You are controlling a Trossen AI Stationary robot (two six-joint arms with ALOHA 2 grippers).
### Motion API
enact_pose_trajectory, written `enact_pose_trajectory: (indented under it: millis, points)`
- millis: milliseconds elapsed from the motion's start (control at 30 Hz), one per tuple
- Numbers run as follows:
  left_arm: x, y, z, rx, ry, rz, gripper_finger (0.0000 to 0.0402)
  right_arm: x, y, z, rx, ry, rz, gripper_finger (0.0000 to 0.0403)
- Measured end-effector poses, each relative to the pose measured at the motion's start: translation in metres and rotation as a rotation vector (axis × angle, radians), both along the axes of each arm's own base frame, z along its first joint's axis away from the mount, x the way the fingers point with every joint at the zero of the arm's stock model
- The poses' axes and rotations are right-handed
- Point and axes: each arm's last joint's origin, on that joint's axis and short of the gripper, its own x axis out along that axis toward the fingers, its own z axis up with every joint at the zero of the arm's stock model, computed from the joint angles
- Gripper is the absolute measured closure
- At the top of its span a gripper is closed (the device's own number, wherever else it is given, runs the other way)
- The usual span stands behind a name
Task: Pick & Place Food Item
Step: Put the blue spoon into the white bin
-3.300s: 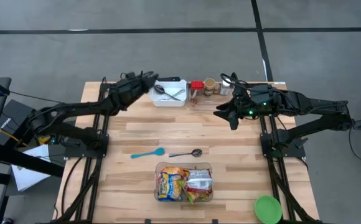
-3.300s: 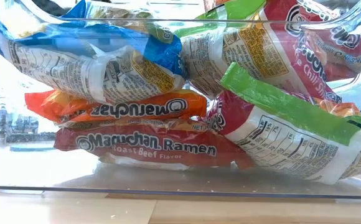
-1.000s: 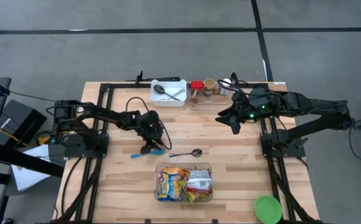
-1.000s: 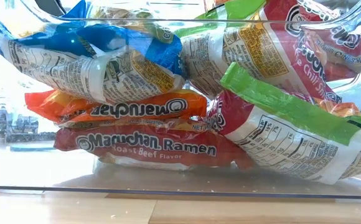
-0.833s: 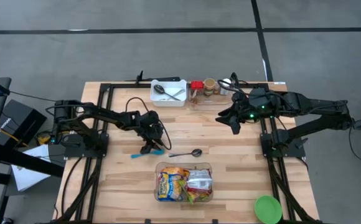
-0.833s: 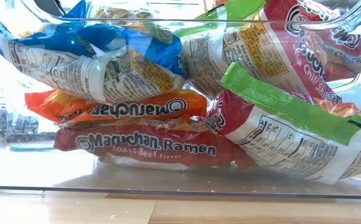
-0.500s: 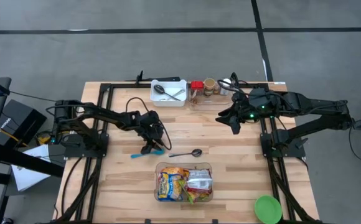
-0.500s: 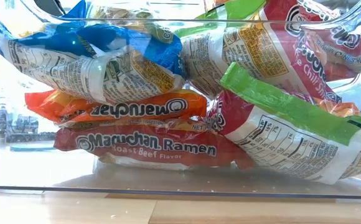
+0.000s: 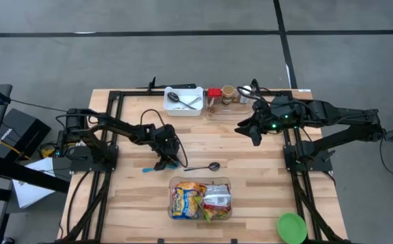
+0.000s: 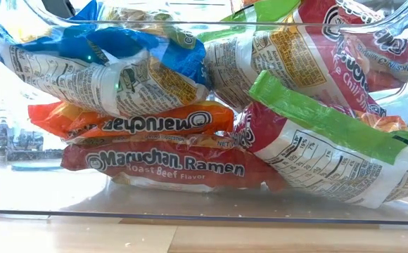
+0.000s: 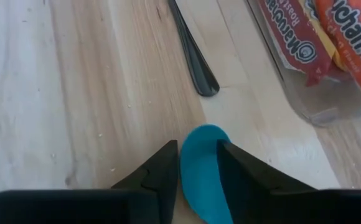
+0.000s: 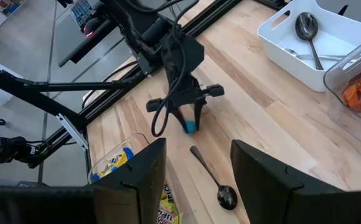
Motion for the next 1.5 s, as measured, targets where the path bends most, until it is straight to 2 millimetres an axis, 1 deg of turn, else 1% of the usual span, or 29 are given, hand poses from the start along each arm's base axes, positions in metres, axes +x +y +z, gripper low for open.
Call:
enact_pose_trajectory:
  millis: [133, 267, 300, 433, 567, 700, 833, 933, 1000, 1100, 1200, 1367, 1500]
  points:
    - [0.0, 0.003, 0.0, 0.0, -0.006, 0.014, 0.0334, 0.0, 0.0, 0.0, 0.0, 0.0, 0.0, 0.0228]
    - [0.0, 0.008, 0.001, -0.017, -0.005, 0.039, 0.0387, 0.0, 0.0, 0.0, 0.0, 0.0, 0.0, 0.0228]
    - [0.0, 0.009, 0.001, -0.024, -0.005, 0.05, 0.0393, 0.0, 0.0, 0.0, 0.0, 0.0, 0.0, 0.0228]
    - [0.0, 0.012, 0.002, -0.033, -0.006, 0.08, 0.0396, 0.0, 0.0, 0.0, 0.0, 0.0, 0.0, 0.0228]
    - [0.001, 0.015, 0.01, -0.027, -0.05, 0.11, 0.0398, 0.0, 0.0, 0.0, 0.0, 0.001, 0.0, 0.0228]
    - [0.001, 0.023, 0.028, 0.012, -0.133, 0.167, 0.0399, 0.0, 0.0, 0.0, 0.0, 0.003, 0.0, 0.0228]
    - [-0.005, 0.038, 0.052, 0.059, -0.228, 0.268, 0.04, 0.0, 0.0, 0.0, 0.0, 0.004, 0.0, 0.0228]
    - [-0.01, 0.053, 0.073, 0.076, -0.334, 0.392, 0.04, 0.0, 0.0, -0.001, -0.001, 0.006, -0.001, 0.0228]
    - [-0.015, 0.065, 0.085, 0.071, -0.386, 0.522, 0.04, 0.0, 0.0, -0.001, -0.001, 0.009, -0.001, 0.0228]
    - [-0.022, 0.085, 0.095, 0.046, -0.456, 0.73, 0.04, 0.0, -0.001, -0.001, -0.014, 0.01, -0.007, 0.0228]
    - [-0.026, 0.102, 0.106, -0.004, -0.563, 0.928, 0.04, 0.0, -0.001, -0.001, -0.023, 0.011, -0.017, 0.0228]
    - [-0.027, 0.117, 0.111, -0.138, -0.711, 1.254, 0.04, 0.002, -0.001, -0.002, -0.03, 0.016, -0.014, 0.0228]
    - [-0.023, 0.12, 0.104, -0.248, -0.777, 1.496, 0.04, 0.007, -0.001, -0.005, -0.031, 0.034, -0.014, 0.0228]
